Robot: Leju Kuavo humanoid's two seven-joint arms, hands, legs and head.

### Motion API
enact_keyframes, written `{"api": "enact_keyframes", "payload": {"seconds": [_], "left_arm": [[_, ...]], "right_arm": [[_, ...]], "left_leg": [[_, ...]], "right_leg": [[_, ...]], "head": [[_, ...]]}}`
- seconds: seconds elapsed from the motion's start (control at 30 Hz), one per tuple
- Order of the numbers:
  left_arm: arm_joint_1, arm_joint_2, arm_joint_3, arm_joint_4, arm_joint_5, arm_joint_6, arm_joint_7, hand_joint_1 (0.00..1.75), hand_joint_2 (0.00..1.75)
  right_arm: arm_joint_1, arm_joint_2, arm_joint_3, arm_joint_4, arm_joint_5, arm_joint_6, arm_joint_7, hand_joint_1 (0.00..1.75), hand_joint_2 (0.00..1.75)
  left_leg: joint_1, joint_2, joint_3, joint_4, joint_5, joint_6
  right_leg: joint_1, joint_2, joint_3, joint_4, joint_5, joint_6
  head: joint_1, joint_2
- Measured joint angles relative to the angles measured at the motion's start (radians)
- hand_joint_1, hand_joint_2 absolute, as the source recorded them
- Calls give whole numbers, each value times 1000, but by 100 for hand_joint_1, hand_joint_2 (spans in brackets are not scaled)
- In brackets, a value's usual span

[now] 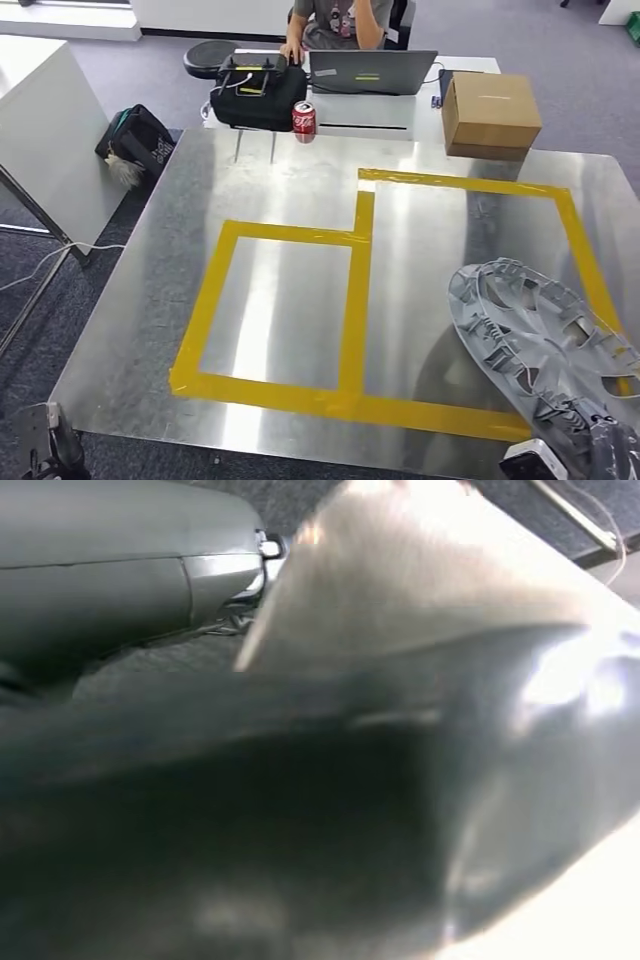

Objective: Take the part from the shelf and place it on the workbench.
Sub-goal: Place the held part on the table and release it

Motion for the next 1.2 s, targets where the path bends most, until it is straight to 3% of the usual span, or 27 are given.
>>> {"api": "enact_keyframes", "payload": {"seconds": [0.07,0.17,0.2,0.27,0.33,0.47,0.53,0.63,0.7,0.77,0.8,0.83,0.87,0.97,1.0,1.03,1.07,1.1,1.17,1.2], "left_arm": [[-3,-2,14,6,11,11,5,0,0],[-7,-7,40,17,27,35,12,0,0],[-8,-8,46,19,30,39,14,0,0],[-9,-8,49,20,31,41,14,0,0],[-11,-10,58,25,35,42,14,0,0],[-15,-17,115,58,42,19,-4,0,0],[-15,-17,127,67,40,15,-6,0,0],[-16,-20,139,73,37,9,-8,0,0],[-19,-25,144,77,34,3,-9,0,0],[-23,-29,148,82,32,-2,-10,0,0],[-24,-31,150,84,32,-4,-11,0,0],[-25,-33,152,87,32,-5,-11,0,0],[-25,-34,154,89,31,-6,-12,0,0],[-26,-33,164,94,29,-9,-18,0,0],[-27,-31,168,94,29,-10,-20,0,0],[-28,-29,171,95,28,-11,-21,0,0],[-30,-27,173,96,26,-12,-21,0,0],[-30,-29,174,97,25,-13,-21,0,0],[-32,-30,176,100,24,-14,-21,0,0],[-32,-30,178,101,23,-14,-21,0,0]], "right_arm": [[1,-1,-10,0,-4,10,4,175,175],[1,-6,-29,3,-22,28,10,175,175],[1,-7,-32,4,-26,32,11,175,175],[1,-8,-35,5,-27,35,12,175,175],[2,-12,-44,7,-30,43,12,175,175],[5,-30,-117,30,-69,72,-27,175,175],[5,-30,-136,38,-71,72,-44,175,175],[3,-30,-151,48,-71,72,-62,175,175],[0,-30,-156,55,-68,73,-75,175,175],[-4,-29,-157,65,-60,74,-88,175,175],[-5,-27,-157,70,-54,74,-94,175,175],[-7,-27,-157,75,-49,75,-100,175,175],[-8,-26,-157,80,-44,76,-107,175,175],[-17,-25,-154,91,-32,78,-125,175,175],[-23,-24,-152,95,-29,78,-130,175,175],[-29,-23,-149,99,-26,78,-134,175,175],[-33,-22,-146,102,-24,78,-137,175,175],[-36,-22,-144,103,-21,77,-139,175,175],[-40,-22,-140,103,-17,77,-143,175,175],[-42,-22,-139,104,-16,76,-144,175,175]], "left_leg": [[-2,3,7,-7,-8,-1],[-3,6,11,-14,4,32],[-4,6,11,-15,11,39],[-4,6,12,-16,14,41],[-3,7,14,-18,14,37],[-3,9,26,-30,14,0],[-3,9,27,-30,10,-5],[-1,10,52,-69,14,12],[7,14,82,-115,30,23],[13,16,92,-127,35,20],[16,17,93,-126,33,15],[20,17,94,-123,30,10],[26,17,94,-119,25,3],[47,13,91,-82,0,-33],[48,12,89,-66,-13,-45],[45,11,88,-56,-25,-55],[41,11,90,-51,-34,-62],[40,13,92,-50,-41,-66],[41,14,88,-35,-59,-68],[40,15,72,-1,-82,-66]], "right_leg": [[1,7,-2,-7,13,-6],[0,14,-2,-12,30,-9],[1,14,-2,-12,30,-11],[1,14,-2,-12,30,-11],[1,15,-1,-12,30,-12],[1,16,4,-13,24,-22],[-1,16,6,-16,22,-22],[-3,16,25,-41,25,-7],[0,16,15,-4,1,1],[-7,18,-46,109,-53,12],[-13,18,-79,162,-71,20],[-19,18,-100,189,-71,29],[-26,17,-102,178,-52,38],[-49,7,-34,22,41,77],[-53,6,-22,-4,50,75],[-55,7,-21,-6,45,64],[-54,11,-27,5,38,47],[-55,13,-27,10,33,29],[-51,14,-24,14,32,12],[-48,14,-22,14,35,5]], "head": [[-3,0],[-7,0],[-7,0],[-7,0],[-7,0],[-7,0],[-6,0],[-7,0],[-5,0],[-3,0],[-3,0],[-3,0],[-4,0],[-1,0],[1,0],[1,0],[-3,0],[-8,0],[-22,0],[-25,0]]}}
